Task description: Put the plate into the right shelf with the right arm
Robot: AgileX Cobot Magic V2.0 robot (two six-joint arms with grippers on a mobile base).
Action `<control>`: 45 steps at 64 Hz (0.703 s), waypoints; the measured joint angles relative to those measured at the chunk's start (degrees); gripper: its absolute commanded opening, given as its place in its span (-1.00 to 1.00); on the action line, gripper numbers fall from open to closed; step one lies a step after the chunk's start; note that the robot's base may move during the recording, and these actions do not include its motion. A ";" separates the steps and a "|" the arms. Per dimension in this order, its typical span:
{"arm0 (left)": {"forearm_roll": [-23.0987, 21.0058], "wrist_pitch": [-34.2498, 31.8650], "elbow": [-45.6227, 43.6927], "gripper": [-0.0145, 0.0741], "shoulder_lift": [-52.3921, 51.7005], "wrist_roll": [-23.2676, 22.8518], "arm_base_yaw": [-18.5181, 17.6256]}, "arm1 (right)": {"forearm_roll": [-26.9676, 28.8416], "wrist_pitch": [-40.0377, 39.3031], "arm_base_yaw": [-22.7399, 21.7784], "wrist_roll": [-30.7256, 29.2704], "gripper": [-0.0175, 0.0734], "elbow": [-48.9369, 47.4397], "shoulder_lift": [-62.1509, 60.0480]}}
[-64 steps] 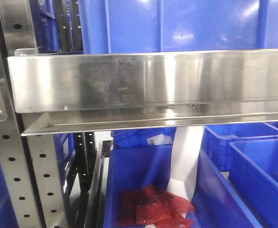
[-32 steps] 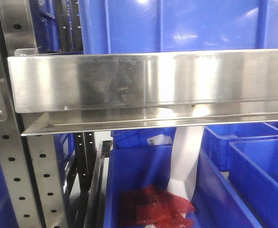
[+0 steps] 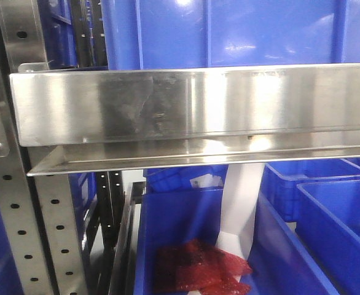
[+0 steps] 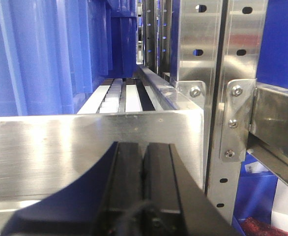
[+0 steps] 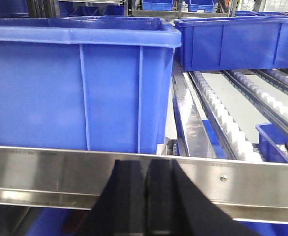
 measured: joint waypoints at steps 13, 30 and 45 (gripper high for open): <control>0.00 0.00 0.00 -0.78 0.00 0.00 0.00 | 8.72 -1.15 -3.95 -10.58 -0.51 4.22 0.00; 0.00 0.00 0.00 -0.78 0.00 0.00 0.00 | 17.69 -13.53 -12.37 -18.48 -0.51 16.93 -4.78; 0.00 0.00 0.00 -0.78 0.00 0.00 0.00 | 18.20 -22.55 -14.56 -18.92 -0.51 29.04 -11.41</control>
